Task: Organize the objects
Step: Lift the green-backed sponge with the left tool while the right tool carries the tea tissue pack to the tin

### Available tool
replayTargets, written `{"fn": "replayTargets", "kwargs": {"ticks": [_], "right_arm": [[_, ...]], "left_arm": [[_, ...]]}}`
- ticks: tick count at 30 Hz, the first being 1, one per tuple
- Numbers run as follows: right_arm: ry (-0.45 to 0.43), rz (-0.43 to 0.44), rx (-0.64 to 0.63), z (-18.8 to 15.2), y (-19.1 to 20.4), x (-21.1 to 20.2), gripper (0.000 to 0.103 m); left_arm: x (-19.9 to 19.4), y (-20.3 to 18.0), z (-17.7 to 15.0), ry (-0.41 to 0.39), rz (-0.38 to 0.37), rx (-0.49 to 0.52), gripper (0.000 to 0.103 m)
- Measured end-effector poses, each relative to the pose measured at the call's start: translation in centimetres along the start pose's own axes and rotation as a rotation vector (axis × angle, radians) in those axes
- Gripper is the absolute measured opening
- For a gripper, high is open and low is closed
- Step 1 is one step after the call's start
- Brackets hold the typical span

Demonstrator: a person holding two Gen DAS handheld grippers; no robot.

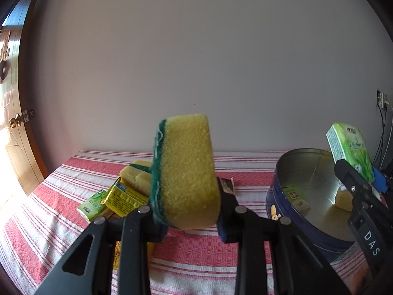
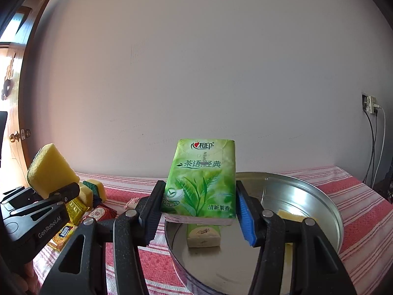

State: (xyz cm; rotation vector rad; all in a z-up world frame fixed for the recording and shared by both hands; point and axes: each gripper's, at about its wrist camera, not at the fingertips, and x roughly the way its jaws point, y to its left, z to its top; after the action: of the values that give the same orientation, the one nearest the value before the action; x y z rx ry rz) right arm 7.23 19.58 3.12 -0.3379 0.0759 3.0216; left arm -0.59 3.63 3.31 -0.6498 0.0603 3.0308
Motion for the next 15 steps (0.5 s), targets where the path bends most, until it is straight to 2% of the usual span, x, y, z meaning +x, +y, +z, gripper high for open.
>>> {"fn": "replayTargets", "kwargs": {"ticks": [7,15], "right_arm": [[-0.010,-0.074,0.003,0.3,-2.0,0.2,0.057],[0.000,-0.168,0.034,0.6,-6.0,0.5,0.057]], "left_arm": [[0.0,-3.4,0.4,-0.011,-0.053,0.035,0.029],[0.2,-7.7,1.0,-0.022,-0.114,0.071,0.029]]}}
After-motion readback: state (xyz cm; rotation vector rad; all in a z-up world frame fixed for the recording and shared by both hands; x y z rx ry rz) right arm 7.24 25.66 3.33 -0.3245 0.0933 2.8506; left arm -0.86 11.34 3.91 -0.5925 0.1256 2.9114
